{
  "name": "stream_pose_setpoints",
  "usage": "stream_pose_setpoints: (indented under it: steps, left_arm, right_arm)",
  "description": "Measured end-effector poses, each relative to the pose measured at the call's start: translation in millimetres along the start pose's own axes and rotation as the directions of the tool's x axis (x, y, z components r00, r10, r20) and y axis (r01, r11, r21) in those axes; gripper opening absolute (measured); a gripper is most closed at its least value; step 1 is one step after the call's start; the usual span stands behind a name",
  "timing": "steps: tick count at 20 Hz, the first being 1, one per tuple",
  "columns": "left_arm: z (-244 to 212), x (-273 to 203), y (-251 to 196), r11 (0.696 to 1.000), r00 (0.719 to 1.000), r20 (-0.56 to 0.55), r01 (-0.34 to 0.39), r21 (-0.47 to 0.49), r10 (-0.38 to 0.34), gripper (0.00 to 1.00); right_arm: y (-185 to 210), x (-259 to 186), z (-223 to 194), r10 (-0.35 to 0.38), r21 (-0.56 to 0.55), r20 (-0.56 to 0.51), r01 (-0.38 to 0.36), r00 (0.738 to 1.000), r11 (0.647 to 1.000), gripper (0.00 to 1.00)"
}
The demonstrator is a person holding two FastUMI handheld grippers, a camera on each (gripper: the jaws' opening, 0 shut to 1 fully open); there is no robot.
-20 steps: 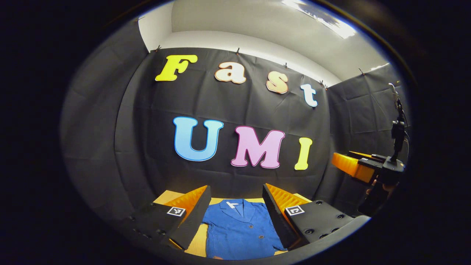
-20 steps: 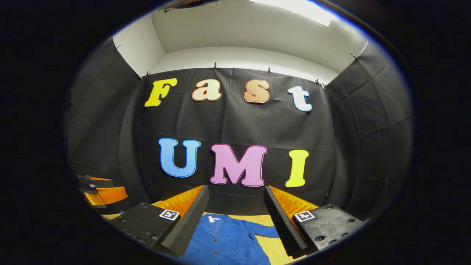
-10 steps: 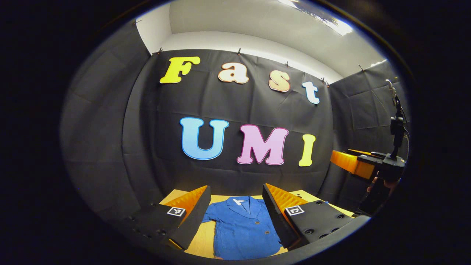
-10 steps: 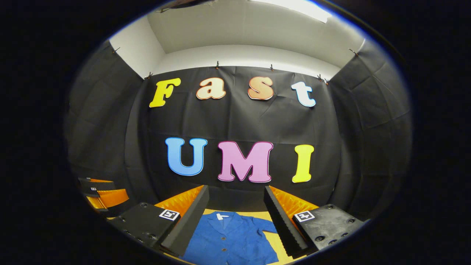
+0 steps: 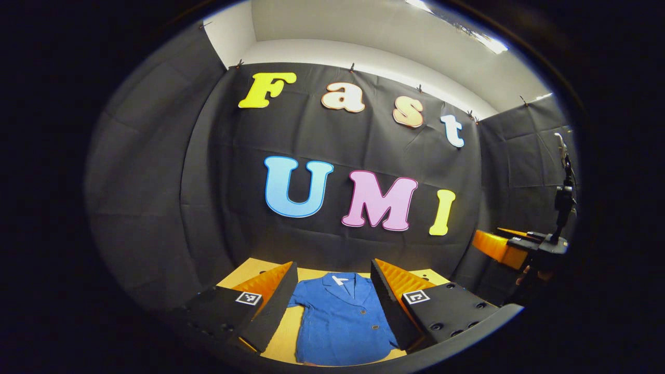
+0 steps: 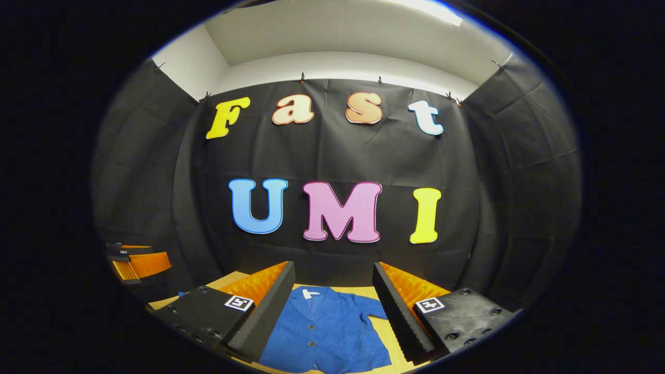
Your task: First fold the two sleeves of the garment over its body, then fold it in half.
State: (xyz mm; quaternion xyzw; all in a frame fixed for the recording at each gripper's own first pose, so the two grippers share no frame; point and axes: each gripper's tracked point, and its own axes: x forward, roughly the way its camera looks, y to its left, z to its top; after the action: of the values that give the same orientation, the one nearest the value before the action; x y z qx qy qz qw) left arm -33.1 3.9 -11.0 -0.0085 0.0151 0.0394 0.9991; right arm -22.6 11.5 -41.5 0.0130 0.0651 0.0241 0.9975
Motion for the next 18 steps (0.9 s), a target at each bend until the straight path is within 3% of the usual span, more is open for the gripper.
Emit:
stream_pose_setpoints:
  steps: [6,10,18]
  left_arm:
    - [-3,23,-6,0.999,0.999,-0.006,-0.041,-0.013,0.041,0.81]
    - [-7,42,-7,0.993,0.997,-0.021,-0.08,-0.086,0.079,0.81]
    - [-23,78,-24,0.993,0.994,-0.054,-0.099,-0.064,0.095,0.81]
  right_arm:
    - [-13,21,-15,0.026,-0.016,-0.021,-0.026,0.999,1.0,0.96]
    - [-25,37,-29,0.034,-0.003,-0.038,-0.034,0.999,0.999,0.96]
    - [-46,76,-119,0.068,0.005,-0.24,-0.069,0.968,0.998,0.97]
